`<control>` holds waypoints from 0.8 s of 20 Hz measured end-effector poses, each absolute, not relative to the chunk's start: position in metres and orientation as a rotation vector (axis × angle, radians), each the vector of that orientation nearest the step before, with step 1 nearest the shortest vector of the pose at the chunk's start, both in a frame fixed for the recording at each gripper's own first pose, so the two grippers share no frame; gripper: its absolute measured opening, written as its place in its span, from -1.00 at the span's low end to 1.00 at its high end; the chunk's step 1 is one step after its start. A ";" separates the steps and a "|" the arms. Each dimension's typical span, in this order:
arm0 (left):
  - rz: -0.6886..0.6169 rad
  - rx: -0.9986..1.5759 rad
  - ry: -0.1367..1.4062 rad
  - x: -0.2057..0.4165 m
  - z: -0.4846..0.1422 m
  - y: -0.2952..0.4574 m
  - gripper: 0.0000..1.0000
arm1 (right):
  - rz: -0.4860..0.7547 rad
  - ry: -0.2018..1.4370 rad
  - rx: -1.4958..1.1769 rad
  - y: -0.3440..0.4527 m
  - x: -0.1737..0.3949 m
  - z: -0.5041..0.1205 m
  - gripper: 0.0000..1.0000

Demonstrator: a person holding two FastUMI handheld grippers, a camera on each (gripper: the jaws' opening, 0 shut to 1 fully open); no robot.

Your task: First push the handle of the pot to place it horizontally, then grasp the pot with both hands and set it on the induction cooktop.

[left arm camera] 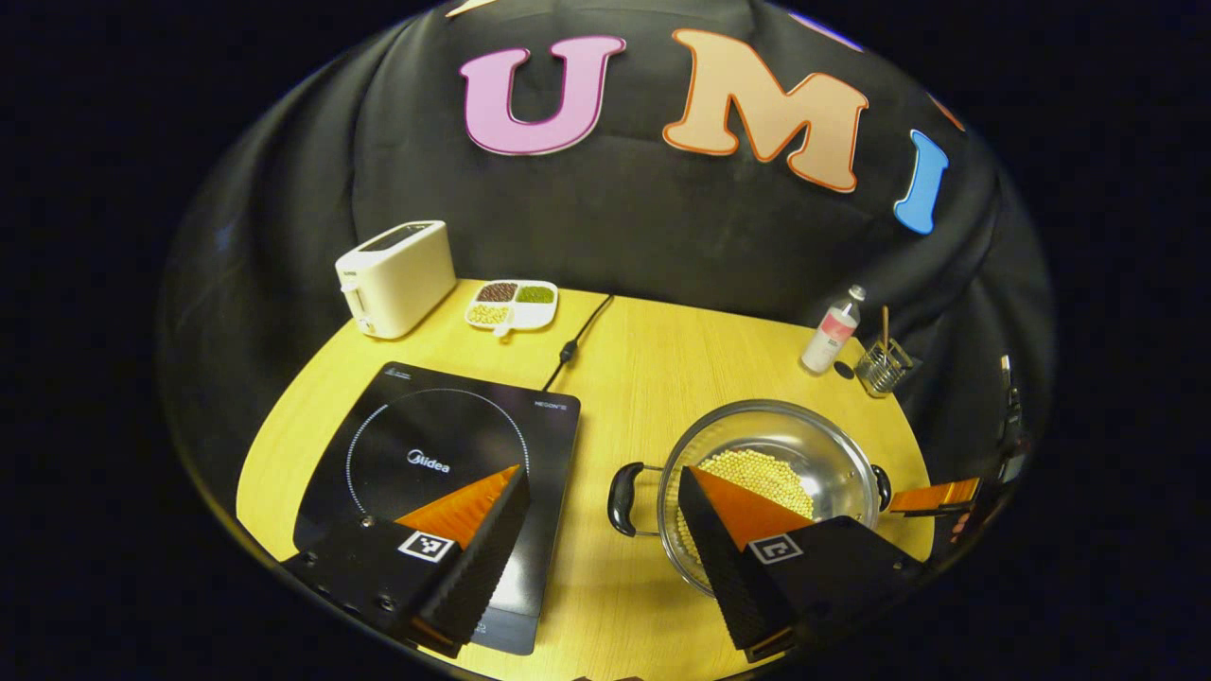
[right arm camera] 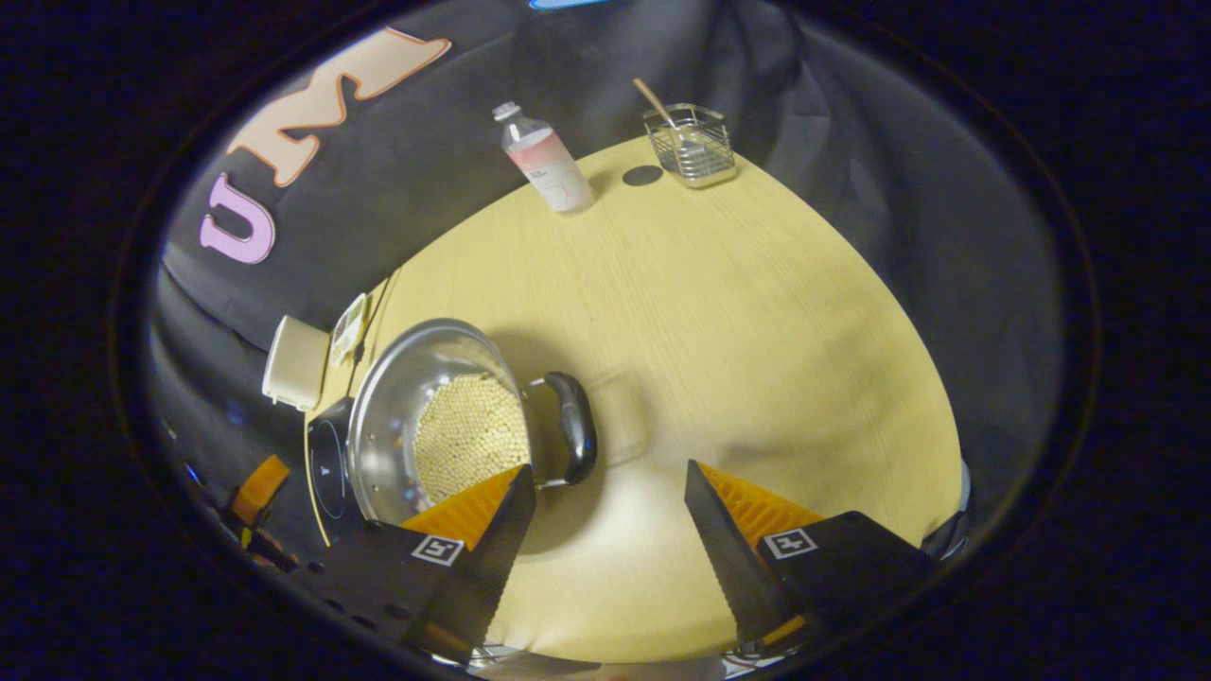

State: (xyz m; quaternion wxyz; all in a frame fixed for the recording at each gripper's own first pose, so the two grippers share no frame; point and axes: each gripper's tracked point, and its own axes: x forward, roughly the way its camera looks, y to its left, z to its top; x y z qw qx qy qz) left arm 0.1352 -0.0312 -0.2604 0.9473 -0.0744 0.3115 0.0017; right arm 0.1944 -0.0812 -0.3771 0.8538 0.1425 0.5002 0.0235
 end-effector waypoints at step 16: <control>-0.159 -0.167 0.923 0.168 -0.349 -0.067 0.95 | 0.143 1.177 0.292 -0.040 0.223 -0.426 0.80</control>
